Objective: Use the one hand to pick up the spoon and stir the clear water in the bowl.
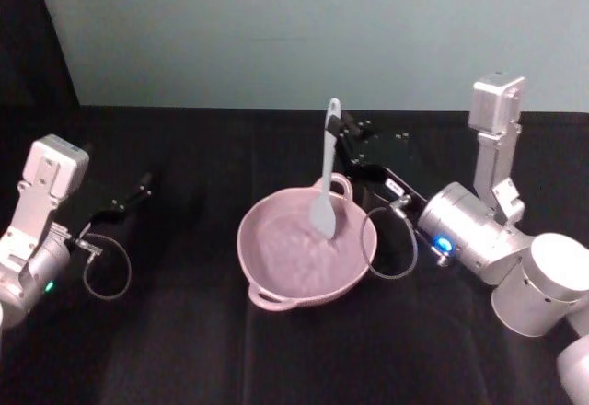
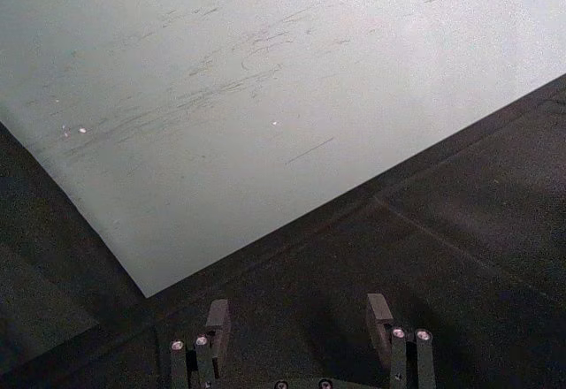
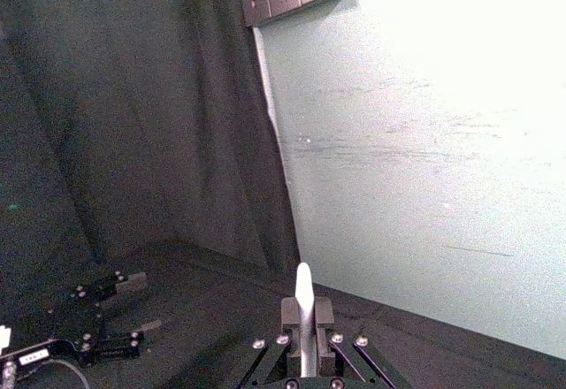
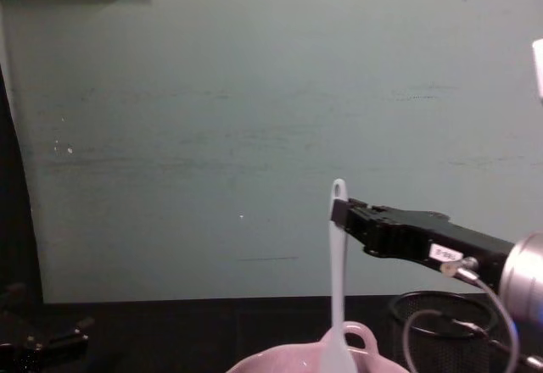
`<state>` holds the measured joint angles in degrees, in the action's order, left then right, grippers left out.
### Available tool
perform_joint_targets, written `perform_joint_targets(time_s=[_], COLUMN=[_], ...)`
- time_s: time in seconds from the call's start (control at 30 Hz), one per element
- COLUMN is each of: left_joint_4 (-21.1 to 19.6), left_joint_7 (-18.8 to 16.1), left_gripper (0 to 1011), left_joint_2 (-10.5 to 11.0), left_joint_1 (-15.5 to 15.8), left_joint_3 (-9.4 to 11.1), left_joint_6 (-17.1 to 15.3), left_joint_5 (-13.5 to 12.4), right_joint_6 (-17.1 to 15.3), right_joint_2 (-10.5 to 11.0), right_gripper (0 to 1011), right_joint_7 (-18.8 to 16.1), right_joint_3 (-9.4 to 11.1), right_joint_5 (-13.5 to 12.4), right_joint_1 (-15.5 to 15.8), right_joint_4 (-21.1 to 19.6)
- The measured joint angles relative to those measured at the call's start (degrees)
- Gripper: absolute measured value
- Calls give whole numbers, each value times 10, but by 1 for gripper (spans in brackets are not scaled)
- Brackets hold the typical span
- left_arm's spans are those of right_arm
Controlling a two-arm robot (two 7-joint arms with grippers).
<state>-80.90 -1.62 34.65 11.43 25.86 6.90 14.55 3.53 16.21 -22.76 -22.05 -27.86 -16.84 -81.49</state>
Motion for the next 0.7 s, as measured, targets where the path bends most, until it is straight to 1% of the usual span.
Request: perform_joint_targets(time_s=[0.1, 0.33, 0.5, 0.67, 0.7], left_joint_4=[0, 0, 0, 0, 0], left_joint_7=[0, 0, 0, 0, 0], left_gripper=[1011, 1011, 1011, 1011, 1011], left_joint_2=[0, 0, 0, 0, 0], left_joint_1=[0, 0, 0, 0, 0], left_joint_3=[0, 0, 0, 0, 0], left_joint_6=[0, 0, 0, 0, 0], left_joint_5=[0, 0, 0, 0, 0], right_joint_6=[-2, -11, -17, -18, -18], right_joint_2=[9, 16, 14, 3, -3], right_gripper=[104, 104, 104, 104, 104], right_joint_7=[5, 6, 3, -4, -8], right_joint_3=[7, 9, 0, -19, -26], right_joint_5=[5, 11, 12, 12, 11], right_joint_1=[12, 28, 42, 48, 48], right_joint_4=[-17, -41, -62, -73, -73])
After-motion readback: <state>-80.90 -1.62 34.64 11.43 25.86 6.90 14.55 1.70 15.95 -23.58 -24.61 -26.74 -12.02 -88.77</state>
